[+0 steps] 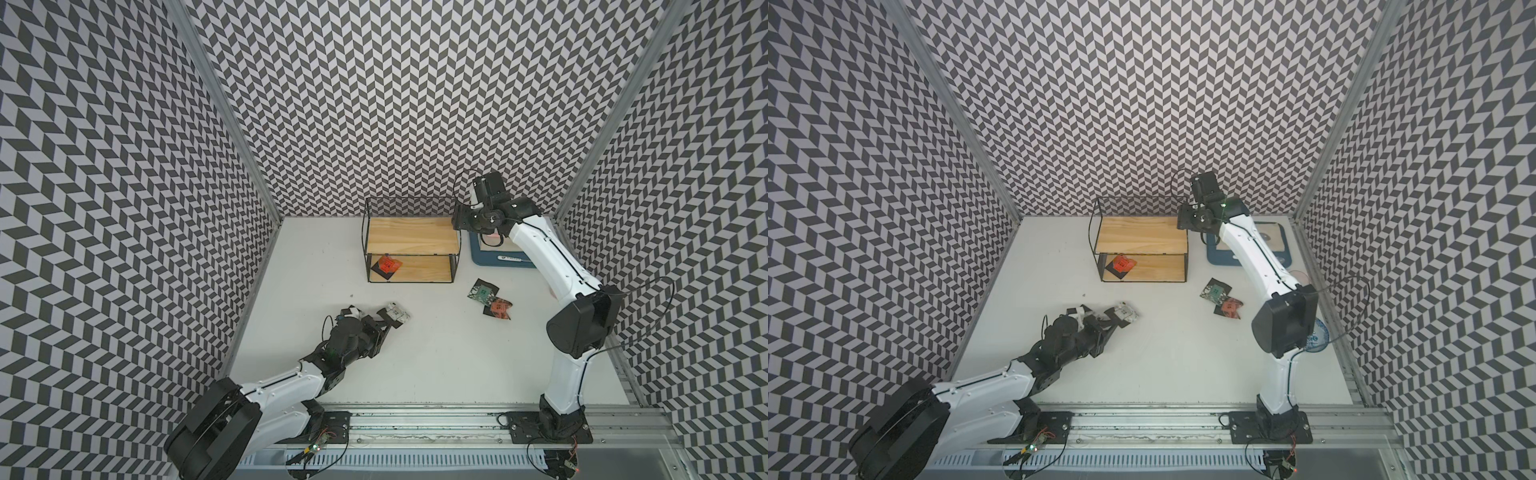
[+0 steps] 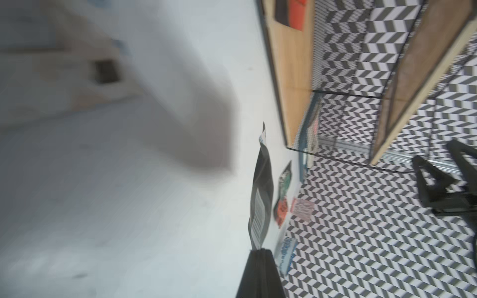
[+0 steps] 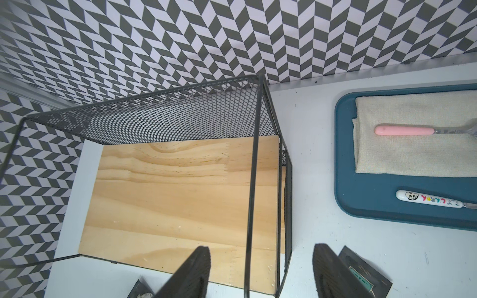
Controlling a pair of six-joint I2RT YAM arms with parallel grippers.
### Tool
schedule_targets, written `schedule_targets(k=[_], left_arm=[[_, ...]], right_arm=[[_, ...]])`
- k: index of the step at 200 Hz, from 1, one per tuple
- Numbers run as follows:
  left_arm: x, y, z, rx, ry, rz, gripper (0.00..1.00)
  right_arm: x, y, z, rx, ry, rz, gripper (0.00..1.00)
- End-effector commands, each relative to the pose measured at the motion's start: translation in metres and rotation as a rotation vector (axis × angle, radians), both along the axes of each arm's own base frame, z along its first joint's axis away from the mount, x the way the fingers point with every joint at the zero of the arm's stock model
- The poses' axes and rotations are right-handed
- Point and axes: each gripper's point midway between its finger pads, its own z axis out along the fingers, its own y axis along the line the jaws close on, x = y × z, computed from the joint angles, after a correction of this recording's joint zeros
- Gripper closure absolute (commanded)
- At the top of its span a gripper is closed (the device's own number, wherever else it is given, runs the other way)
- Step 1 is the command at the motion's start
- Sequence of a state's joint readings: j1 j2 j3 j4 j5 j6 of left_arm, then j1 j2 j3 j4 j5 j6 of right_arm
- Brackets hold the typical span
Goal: Remove the tea bags from the shelf
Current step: Place the tea bag at the center of the board, then adjust the shelf at the center of the board.
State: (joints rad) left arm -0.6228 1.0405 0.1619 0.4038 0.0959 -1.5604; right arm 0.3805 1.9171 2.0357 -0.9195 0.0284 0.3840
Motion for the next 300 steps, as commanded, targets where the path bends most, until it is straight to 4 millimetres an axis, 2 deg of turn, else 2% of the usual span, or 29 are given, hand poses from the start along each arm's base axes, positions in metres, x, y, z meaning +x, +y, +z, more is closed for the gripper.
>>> schedule_targets(k=[1,26,57,80,100,106,116,130,153,173,201,227,249,278,285,300], left_arm=[[-0.019,0.024,-0.029,0.126,0.071,-0.020,1.00],[-0.027,0.043,-0.040,0.152,0.094,0.007,1.00],[-0.032,0.056,-0.049,0.222,0.127,0.004,1.00],[-0.039,0.062,-0.060,0.269,0.187,-0.006,1.00],[-0.041,0.064,-0.062,0.288,0.199,-0.006,1.00],[-0.041,0.065,-0.061,0.295,0.206,-0.003,0.92],[-0.042,0.068,-0.060,0.305,0.220,0.003,0.68],[-0.042,0.069,-0.054,0.305,0.228,0.012,0.56],[-0.037,0.072,-0.027,0.316,0.201,0.034,0.39],[-0.036,0.078,-0.004,0.342,0.192,0.055,0.35],[-0.029,0.075,0.020,0.349,0.169,0.043,0.35],[0.004,0.071,0.055,0.368,0.065,0.007,0.36],[0.047,0.083,0.105,0.409,-0.070,0.003,0.36],[0.092,0.108,0.190,0.611,-0.262,0.046,0.33],[0.102,0.111,0.206,0.664,-0.301,0.054,0.32],[0.119,0.114,0.229,0.736,-0.378,0.060,0.29]], right_arm=[[-0.015,-0.001,0.036,0.008,-0.086,0.004,0.32],[-0.029,-0.002,0.037,0.011,-0.081,0.006,0.32],[-0.055,0.000,0.037,0.023,-0.081,0.019,0.33],[-0.078,0.008,0.035,0.058,-0.080,0.039,0.34],[-0.097,0.022,0.028,0.076,-0.075,0.069,0.34],[-0.100,0.024,0.025,0.074,-0.070,0.072,0.34],[-0.102,0.025,0.021,0.075,-0.063,0.069,0.34],[-0.101,0.024,0.018,0.066,-0.067,0.066,0.35],[-0.096,0.024,0.023,0.048,-0.094,0.069,0.35],[-0.098,0.027,0.022,0.054,-0.083,0.090,0.37],[-0.117,0.043,0.001,0.050,-0.047,0.155,0.39],[-0.147,0.074,-0.018,0.072,-0.091,0.260,0.40],[-0.167,0.096,-0.035,0.152,-0.127,0.334,0.37],[-0.171,0.104,-0.057,0.193,-0.162,0.352,0.35],[-0.170,0.107,-0.061,0.190,-0.167,0.364,0.34],[-0.168,0.117,-0.078,0.185,-0.162,0.392,0.32]])
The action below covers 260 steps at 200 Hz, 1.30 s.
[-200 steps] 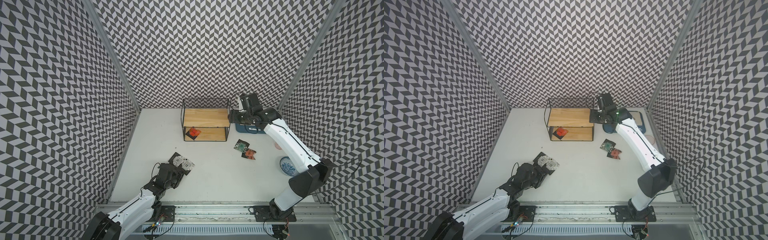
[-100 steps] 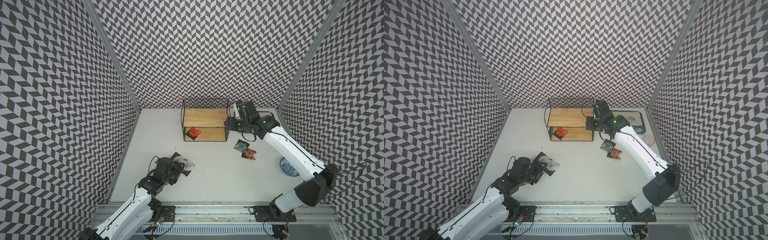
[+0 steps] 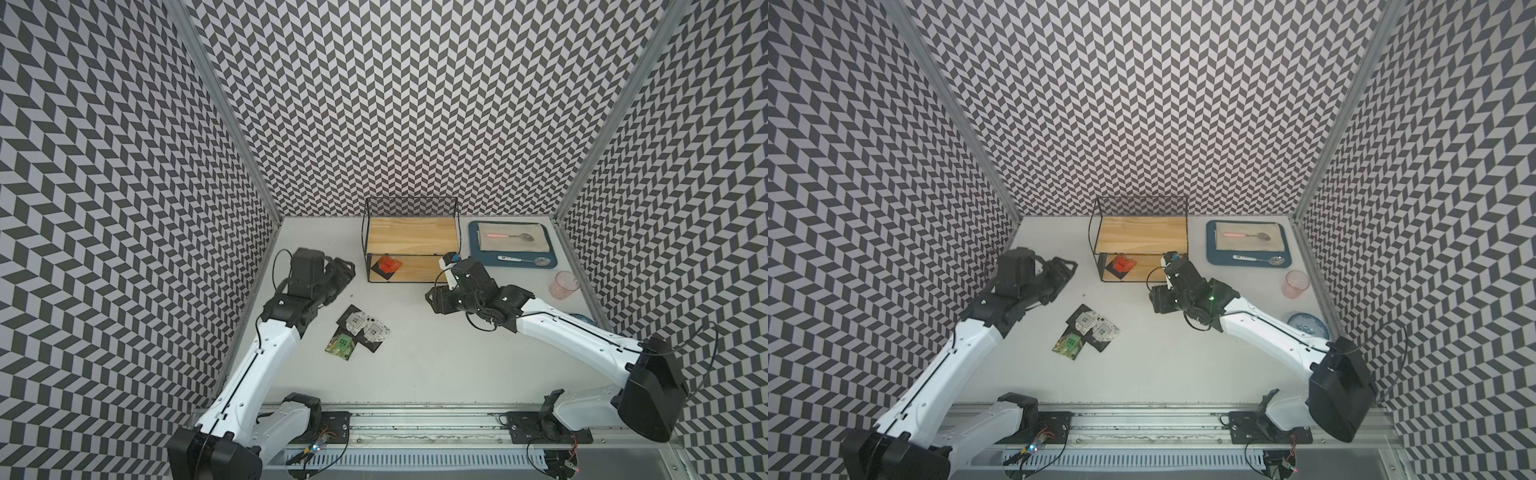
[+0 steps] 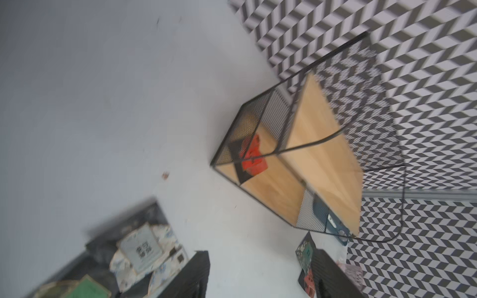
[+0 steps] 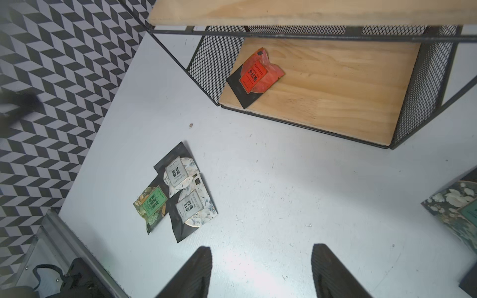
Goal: Remove the tea bags from the shelf
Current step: Adjust the shelf at the center of the board.
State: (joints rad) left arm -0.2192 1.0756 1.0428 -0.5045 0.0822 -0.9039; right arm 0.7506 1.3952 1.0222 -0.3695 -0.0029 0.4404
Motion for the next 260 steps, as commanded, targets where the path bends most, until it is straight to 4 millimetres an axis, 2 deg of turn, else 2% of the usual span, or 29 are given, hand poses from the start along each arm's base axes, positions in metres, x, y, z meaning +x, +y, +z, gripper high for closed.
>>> schedule_targets(k=[1,20,36,53,83,115,132,163,182,227,260], left_arm=[[0.020,0.012,0.037,0.223,-0.130,-0.037,0.29],[0.045,0.002,0.065,0.249,-0.219,-0.072,0.27],[0.068,-0.006,0.071,0.275,-0.229,-0.107,0.26],[0.094,-0.007,0.065,0.323,-0.197,-0.127,0.26],[0.130,-0.010,0.060,0.343,-0.179,-0.186,0.29],[0.161,-0.012,0.047,0.450,-0.158,-0.237,0.32],[0.171,-0.016,0.049,0.467,-0.180,-0.253,0.33],[0.191,-0.025,0.032,0.460,-0.166,-0.282,0.34],[0.199,-0.036,0.033,0.451,-0.190,-0.308,0.34],[0.202,-0.050,0.013,0.449,-0.149,-0.345,0.39],[0.198,-0.048,-0.012,0.470,-0.085,-0.354,0.41]], right_arm=[[0.018,0.028,0.020,0.121,-0.126,0.036,0.32],[0.020,0.048,0.003,0.096,-0.129,0.060,0.31],[0.022,0.065,-0.011,0.130,-0.111,0.064,0.29],[0.025,0.079,-0.013,0.152,-0.126,0.079,0.29],[0.022,0.103,0.005,0.218,-0.184,0.116,0.29],[0.026,0.107,-0.010,0.204,-0.171,0.116,0.29],[0.025,0.108,-0.015,0.195,-0.162,0.119,0.29],[0.025,0.107,-0.019,0.206,-0.131,0.090,0.26],[0.024,0.108,-0.020,0.208,-0.123,0.092,0.27],[0.027,0.109,-0.025,0.189,-0.113,0.085,0.28],[0.030,0.115,-0.030,0.185,-0.096,0.086,0.28]])
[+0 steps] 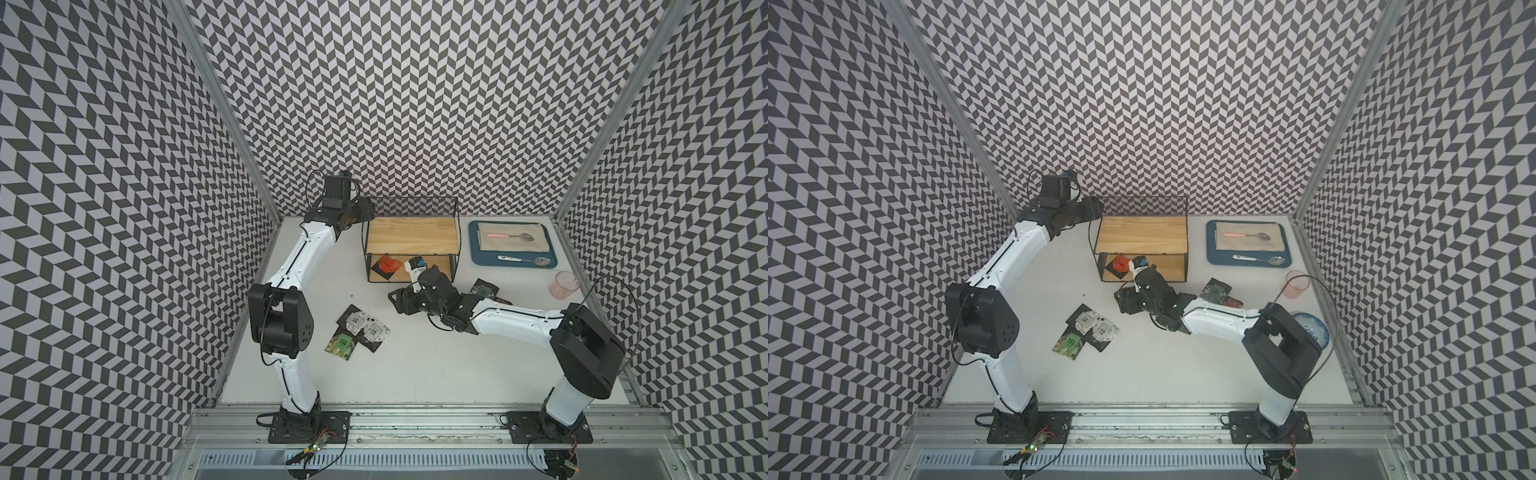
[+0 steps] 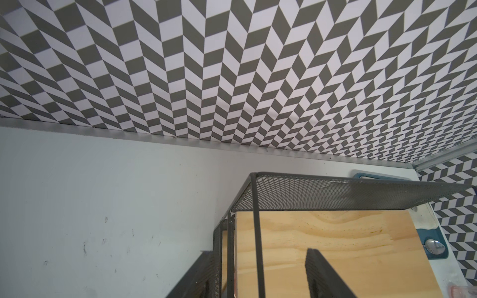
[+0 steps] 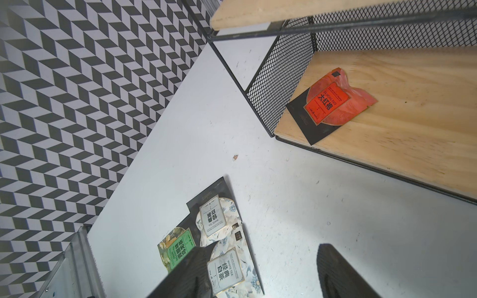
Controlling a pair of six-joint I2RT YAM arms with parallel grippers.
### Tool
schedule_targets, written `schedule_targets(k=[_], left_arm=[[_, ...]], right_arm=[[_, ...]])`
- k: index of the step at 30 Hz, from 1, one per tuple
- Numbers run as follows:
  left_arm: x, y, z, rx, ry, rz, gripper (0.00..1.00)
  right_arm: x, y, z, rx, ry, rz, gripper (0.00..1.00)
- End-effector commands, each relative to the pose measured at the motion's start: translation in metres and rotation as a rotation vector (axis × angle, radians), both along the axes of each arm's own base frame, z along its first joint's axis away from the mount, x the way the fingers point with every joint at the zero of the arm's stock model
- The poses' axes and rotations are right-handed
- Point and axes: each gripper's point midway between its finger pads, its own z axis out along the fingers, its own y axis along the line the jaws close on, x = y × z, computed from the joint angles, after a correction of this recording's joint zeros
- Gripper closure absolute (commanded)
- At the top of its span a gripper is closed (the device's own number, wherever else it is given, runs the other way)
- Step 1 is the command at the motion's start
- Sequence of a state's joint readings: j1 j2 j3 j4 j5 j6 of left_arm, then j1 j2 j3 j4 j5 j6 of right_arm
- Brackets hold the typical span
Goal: Remove the tea bags from the shelf
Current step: Adjust the shelf at the center of the board.
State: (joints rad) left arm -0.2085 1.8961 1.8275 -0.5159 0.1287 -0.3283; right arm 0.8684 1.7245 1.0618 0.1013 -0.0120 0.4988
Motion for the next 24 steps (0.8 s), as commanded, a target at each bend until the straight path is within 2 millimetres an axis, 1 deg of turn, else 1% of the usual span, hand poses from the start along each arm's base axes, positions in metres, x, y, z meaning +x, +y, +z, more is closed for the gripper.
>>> schedule_targets(k=[1,4,6,11,14,16,18,22,24], left_arm=[[-0.001,-0.001,-0.012,0.030,0.028,-0.014,0.41],[-0.002,0.002,-0.024,0.052,0.055,-0.005,0.42],[-0.003,0.001,-0.028,0.065,0.061,-0.009,0.42],[-0.006,-0.003,-0.031,0.108,0.058,-0.021,0.43],[-0.007,-0.004,-0.033,0.118,0.061,-0.028,0.44],[-0.008,-0.006,-0.033,0.126,0.059,-0.037,0.44],[-0.009,-0.007,-0.032,0.135,0.053,-0.047,0.45],[-0.011,-0.012,-0.030,0.143,0.045,-0.073,0.45],[-0.012,-0.015,-0.031,0.147,0.044,-0.086,0.45]], right_arm=[[0.005,0.010,0.003,0.019,-0.007,-0.004,0.28],[0.010,0.009,0.002,0.029,-0.002,-0.035,0.27],[0.013,0.009,0.002,0.054,-0.002,-0.066,0.26],[0.026,0.014,-0.005,0.136,0.038,-0.151,0.25],[0.039,0.022,-0.004,0.185,0.002,-0.156,0.25],[0.043,0.031,-0.001,0.352,0.123,-0.211,0.28],[0.048,0.032,0.003,0.453,0.150,-0.243,0.29],[0.060,0.029,0.019,0.645,0.175,-0.319,0.31],[0.067,0.024,0.023,0.730,0.194,-0.362,0.33]])
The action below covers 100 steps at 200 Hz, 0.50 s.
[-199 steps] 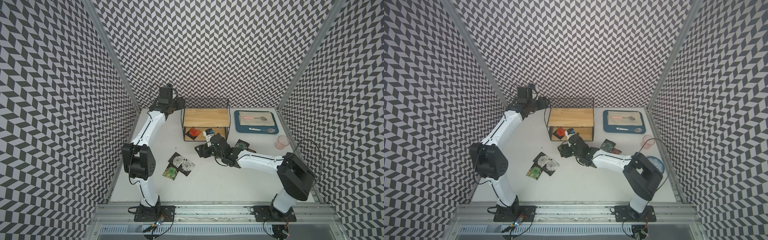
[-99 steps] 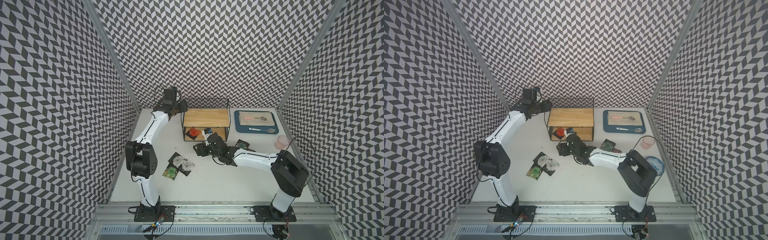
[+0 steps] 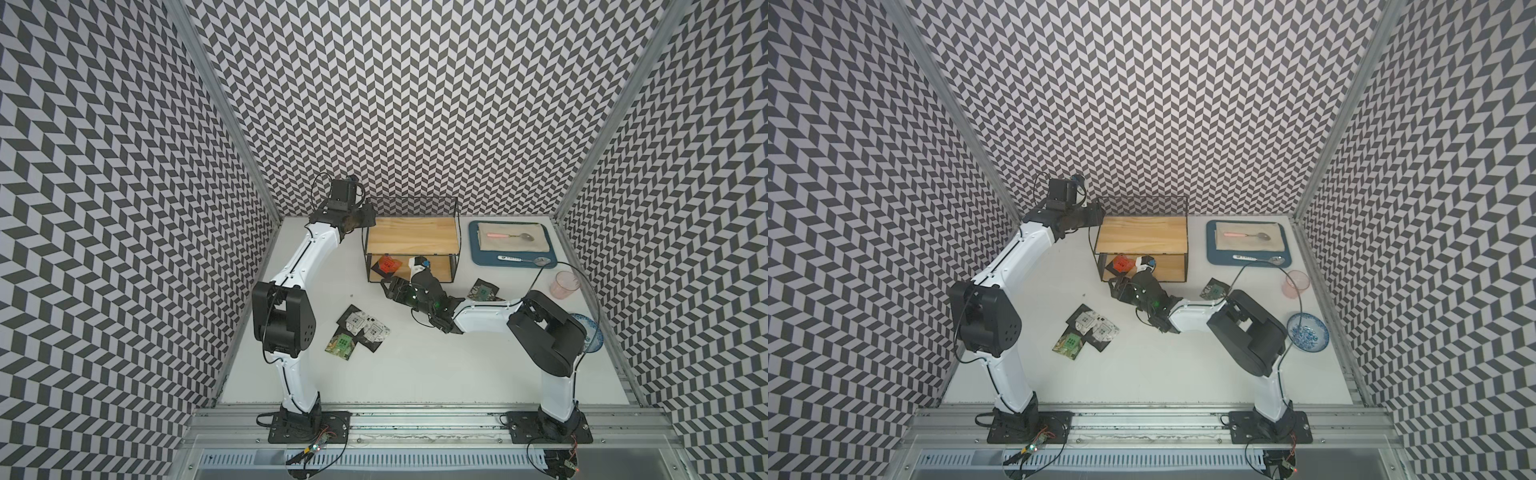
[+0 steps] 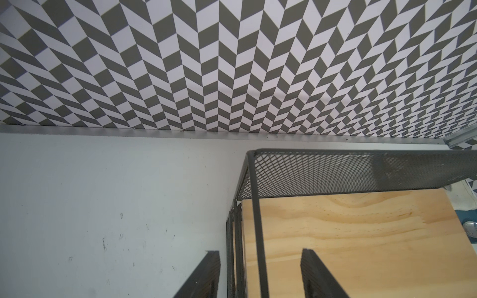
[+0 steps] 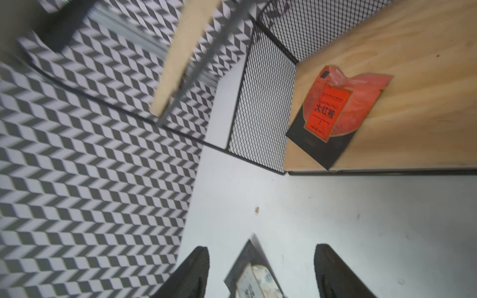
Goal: Remove the tea bags from the shelf
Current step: Adjust the shelf at the center of the board.
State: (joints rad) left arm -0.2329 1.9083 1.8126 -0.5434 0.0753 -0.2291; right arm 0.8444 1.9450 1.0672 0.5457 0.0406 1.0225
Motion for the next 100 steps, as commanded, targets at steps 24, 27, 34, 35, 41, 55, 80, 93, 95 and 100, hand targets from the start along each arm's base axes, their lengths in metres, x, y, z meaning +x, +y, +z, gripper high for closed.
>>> schedule_targets(k=[24,27,34,35,41,55,80,93,95,100], left_arm=[[-0.010,-0.012,-0.013,0.050,0.030,-0.061,0.45],[-0.010,-0.012,-0.014,0.051,0.031,-0.061,0.45],[-0.010,-0.012,-0.014,0.055,0.031,-0.064,0.45],[-0.010,-0.012,-0.014,0.055,0.031,-0.065,0.45],[-0.010,-0.011,-0.014,0.057,0.029,-0.065,0.45],[-0.009,-0.011,-0.012,0.052,0.026,-0.068,0.46],[-0.009,-0.016,-0.009,0.031,0.023,-0.080,0.47],[-0.009,-0.016,-0.009,0.030,0.022,-0.081,0.48],[-0.009,-0.017,-0.009,0.030,0.022,-0.082,0.48],[-0.009,-0.017,-0.009,0.031,0.023,-0.082,0.48]], right_arm=[[0.037,-0.009,0.026,0.277,0.032,-0.171,0.34],[0.038,-0.008,0.023,0.271,0.037,-0.171,0.34],[0.042,-0.008,0.017,0.258,0.050,-0.179,0.34],[0.042,-0.007,0.016,0.256,0.052,-0.180,0.34],[0.044,-0.008,0.010,0.248,0.065,-0.193,0.34],[0.045,-0.012,0.000,0.256,0.084,-0.217,0.35],[0.046,-0.018,-0.015,0.245,0.111,-0.254,0.35],[0.047,-0.020,-0.019,0.241,0.113,-0.265,0.35],[0.047,-0.020,-0.019,0.241,0.112,-0.266,0.35],[0.047,-0.021,-0.020,0.240,0.111,-0.271,0.35]])
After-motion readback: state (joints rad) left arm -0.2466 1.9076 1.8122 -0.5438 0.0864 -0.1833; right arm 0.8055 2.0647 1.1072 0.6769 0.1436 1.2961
